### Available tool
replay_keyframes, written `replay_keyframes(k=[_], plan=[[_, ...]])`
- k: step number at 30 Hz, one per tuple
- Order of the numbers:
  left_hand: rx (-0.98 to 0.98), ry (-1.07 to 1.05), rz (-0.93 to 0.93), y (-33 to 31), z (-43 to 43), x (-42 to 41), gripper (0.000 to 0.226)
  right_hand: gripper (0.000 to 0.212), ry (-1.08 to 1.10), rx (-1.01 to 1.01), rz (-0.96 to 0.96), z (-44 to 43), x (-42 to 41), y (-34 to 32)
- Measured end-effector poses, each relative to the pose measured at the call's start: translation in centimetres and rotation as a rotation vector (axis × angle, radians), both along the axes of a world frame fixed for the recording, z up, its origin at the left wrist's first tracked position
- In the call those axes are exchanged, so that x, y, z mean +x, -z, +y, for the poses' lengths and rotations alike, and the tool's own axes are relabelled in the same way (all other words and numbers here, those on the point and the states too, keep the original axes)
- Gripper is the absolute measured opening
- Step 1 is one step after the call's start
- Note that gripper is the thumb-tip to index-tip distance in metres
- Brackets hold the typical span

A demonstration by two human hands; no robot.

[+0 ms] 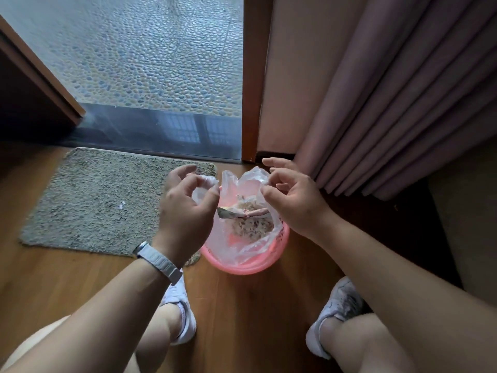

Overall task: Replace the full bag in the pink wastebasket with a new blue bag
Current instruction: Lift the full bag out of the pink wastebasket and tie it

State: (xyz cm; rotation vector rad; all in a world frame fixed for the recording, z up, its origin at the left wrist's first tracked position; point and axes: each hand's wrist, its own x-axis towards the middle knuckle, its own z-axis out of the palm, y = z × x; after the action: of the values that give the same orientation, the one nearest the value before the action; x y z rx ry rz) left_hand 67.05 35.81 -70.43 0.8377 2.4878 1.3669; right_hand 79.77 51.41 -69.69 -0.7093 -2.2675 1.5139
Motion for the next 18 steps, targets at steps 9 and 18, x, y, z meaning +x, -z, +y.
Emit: replay_keyframes(k=[9,18], plan=[[0.323,0.172,-0.277,-0.7,2.4,-0.6,0.011,0.014,-0.060,-0.236,0.144,0.0,-2.2,0.0],[0.510,0.295,-0.606,0.3,4.8,-2.0,0.019,0.018,-0.123,-0.482,0.195,2.3,-3.5,0.4]])
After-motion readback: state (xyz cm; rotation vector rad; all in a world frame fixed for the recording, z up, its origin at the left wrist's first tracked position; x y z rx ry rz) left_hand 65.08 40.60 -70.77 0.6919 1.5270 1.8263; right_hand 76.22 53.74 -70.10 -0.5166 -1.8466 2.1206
